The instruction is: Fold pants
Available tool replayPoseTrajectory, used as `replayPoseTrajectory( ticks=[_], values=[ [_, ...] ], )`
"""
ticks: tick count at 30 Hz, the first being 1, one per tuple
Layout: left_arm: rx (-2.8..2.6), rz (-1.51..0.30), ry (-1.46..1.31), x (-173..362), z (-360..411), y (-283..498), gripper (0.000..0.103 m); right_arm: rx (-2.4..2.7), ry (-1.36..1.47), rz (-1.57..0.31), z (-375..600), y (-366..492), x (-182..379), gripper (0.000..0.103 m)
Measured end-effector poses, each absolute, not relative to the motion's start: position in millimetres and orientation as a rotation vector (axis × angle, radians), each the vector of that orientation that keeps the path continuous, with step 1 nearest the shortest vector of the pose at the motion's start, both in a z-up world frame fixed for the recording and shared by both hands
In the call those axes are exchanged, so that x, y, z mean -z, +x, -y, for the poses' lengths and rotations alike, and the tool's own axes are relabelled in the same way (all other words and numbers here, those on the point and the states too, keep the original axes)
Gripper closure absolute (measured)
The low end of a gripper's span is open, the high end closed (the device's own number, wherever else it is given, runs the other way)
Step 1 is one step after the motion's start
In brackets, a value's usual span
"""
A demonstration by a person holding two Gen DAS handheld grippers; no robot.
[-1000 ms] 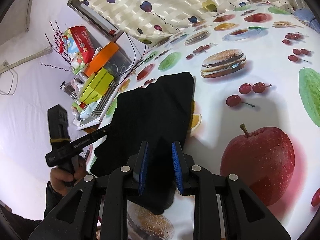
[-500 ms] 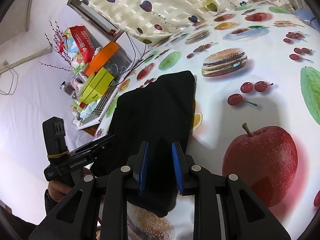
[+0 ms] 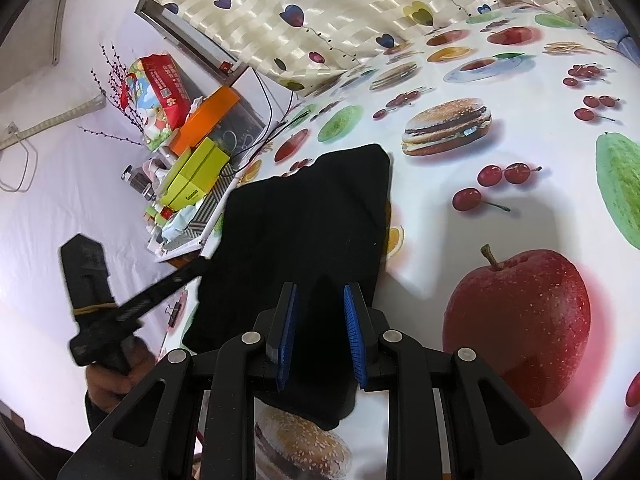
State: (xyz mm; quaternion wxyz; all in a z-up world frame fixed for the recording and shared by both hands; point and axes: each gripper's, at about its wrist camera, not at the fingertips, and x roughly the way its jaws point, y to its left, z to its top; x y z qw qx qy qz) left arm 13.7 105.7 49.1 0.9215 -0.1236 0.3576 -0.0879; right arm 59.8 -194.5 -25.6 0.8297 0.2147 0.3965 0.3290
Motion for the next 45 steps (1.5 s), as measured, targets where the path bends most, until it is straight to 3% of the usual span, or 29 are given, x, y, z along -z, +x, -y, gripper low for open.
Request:
replayPoseTrajectory(
  ticks=[12,19,21,22,23,26,31,45],
  values=[
    [0.102,-0.838,-0.320,-8,-129,7,0.099,-0.695,0.457,-0.862,193,62,32,0.078],
    [0.041,-0.749,-0.312,-35,-138,-1,0.099,-0.685,0.422,-0.840,193,60,25,0.078],
    [0.067,-0.734,-0.319,-38,-139,-1,0.093,-0.678,0.401,-0.854,189,63,27,0.078],
    [0.057,-0.740,-0.312,-37,-139,1,0.082,-0.679,0.389,-0.868,185,66,29,0.077],
    [0.039,-0.751,-0.313,-33,-140,4,0.069,-0.680,0.381,-0.877,183,67,30,0.069],
    [-0.001,-0.804,-0.316,-16,-147,9,0.057,-0.682,0.353,-0.902,178,70,35,0.061],
    [0.013,-0.837,-0.330,-4,-148,9,0.056,-0.678,0.344,-0.913,177,72,36,0.061],
    [0.064,-0.738,-0.210,-44,-107,4,0.055,-0.686,0.314,-0.902,175,74,29,0.061]
  ],
)
